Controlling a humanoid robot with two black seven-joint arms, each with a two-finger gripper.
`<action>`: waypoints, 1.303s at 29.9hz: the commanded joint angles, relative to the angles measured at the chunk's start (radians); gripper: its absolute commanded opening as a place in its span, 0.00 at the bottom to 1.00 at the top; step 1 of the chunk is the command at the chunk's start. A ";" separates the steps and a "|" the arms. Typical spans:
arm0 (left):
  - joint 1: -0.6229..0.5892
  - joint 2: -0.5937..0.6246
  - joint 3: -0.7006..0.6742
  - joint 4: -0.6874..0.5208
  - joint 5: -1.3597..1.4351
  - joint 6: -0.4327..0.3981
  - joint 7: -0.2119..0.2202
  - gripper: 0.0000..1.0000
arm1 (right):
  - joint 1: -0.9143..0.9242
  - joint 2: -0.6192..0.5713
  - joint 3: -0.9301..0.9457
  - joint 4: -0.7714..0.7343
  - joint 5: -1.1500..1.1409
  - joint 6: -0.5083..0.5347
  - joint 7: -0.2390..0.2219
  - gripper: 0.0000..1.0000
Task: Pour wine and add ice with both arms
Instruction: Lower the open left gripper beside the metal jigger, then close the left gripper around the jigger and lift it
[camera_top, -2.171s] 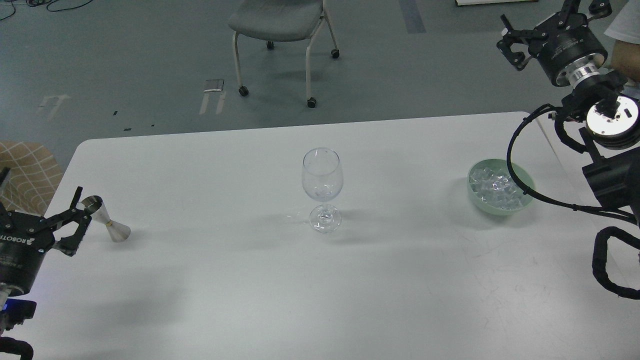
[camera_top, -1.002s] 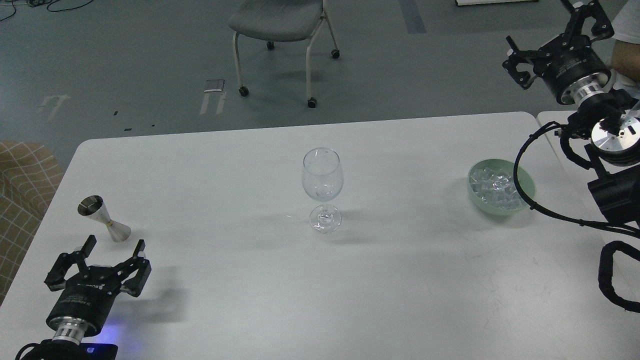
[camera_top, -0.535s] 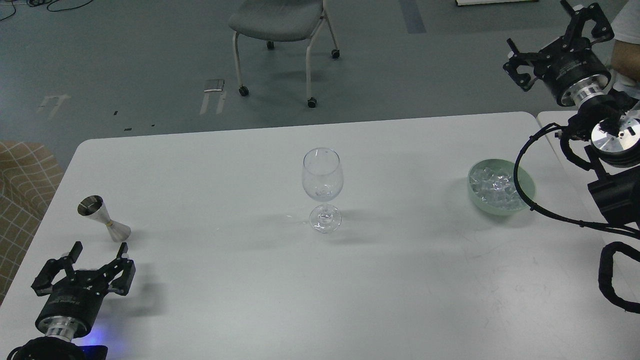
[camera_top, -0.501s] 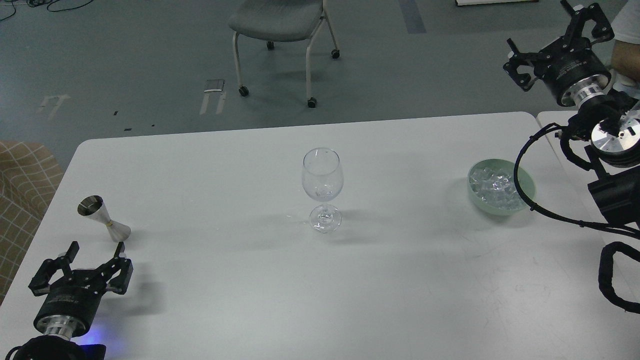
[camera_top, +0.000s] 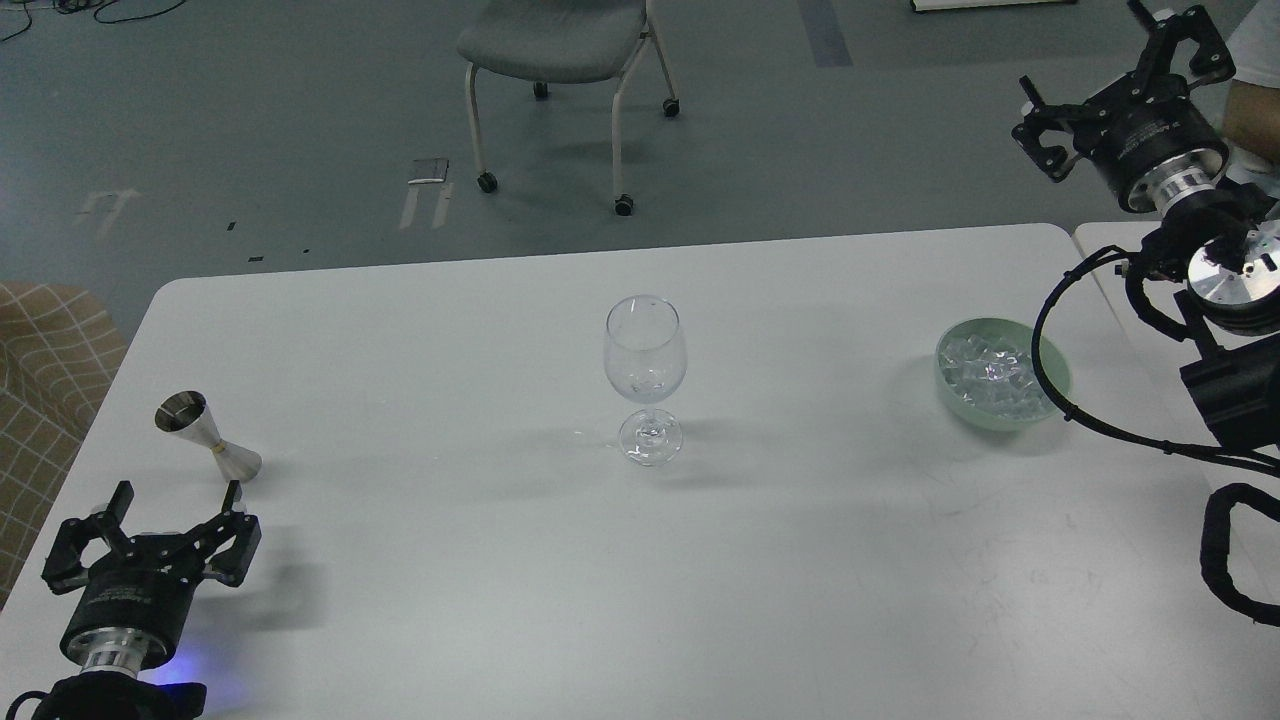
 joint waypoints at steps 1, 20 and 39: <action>-0.006 -0.001 -0.004 0.000 -0.001 -0.001 0.000 0.98 | 0.000 -0.002 0.000 -0.001 0.000 0.000 0.000 1.00; -0.114 -0.001 -0.004 0.098 -0.016 0.015 0.021 0.95 | -0.002 -0.010 0.000 -0.004 -0.001 0.000 0.000 1.00; -0.298 0.007 0.010 0.331 -0.015 -0.002 0.023 0.89 | -0.008 -0.013 -0.001 -0.010 -0.003 -0.014 0.000 1.00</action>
